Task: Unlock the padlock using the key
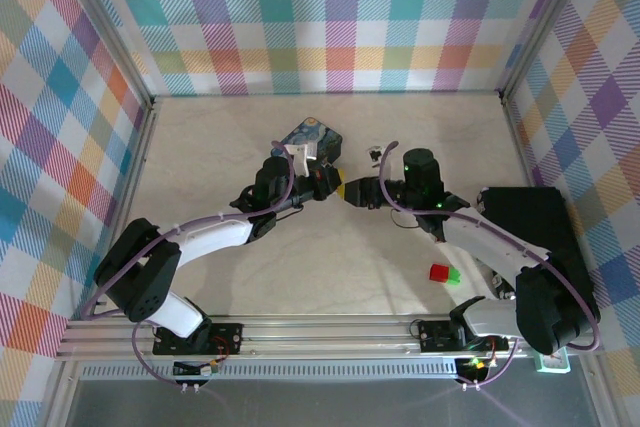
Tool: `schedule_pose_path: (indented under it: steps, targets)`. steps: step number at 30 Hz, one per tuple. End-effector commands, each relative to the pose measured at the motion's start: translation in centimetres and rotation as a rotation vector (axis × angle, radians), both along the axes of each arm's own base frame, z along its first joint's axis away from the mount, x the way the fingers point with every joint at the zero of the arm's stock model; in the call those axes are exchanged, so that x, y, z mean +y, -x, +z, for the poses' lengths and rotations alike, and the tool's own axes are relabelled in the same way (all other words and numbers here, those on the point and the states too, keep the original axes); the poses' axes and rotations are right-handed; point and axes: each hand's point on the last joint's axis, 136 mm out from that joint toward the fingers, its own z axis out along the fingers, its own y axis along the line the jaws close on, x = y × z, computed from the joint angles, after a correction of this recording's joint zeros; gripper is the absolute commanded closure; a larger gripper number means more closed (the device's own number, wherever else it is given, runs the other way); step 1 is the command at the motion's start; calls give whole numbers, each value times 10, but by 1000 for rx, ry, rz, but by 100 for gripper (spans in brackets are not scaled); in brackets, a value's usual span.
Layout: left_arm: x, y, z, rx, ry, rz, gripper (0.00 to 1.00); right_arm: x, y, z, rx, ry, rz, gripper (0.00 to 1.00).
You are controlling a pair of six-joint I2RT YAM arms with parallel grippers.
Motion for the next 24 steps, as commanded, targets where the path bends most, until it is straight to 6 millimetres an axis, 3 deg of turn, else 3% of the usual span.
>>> schedule_pose_path:
  steps: [1, 13, 24]
  targets:
    - [-7, 11, 20, -42, 44, -45, 100, 3, -1, 4, -24, -33, 28, 59]
    - [-9, 10, 27, 56, 128, -27, 100, 7, 2, -14, 31, 0, 73, 64]
    - [-8, 5, 22, 112, 151, 5, 100, 0, 9, -8, 0, 24, 60, 64]
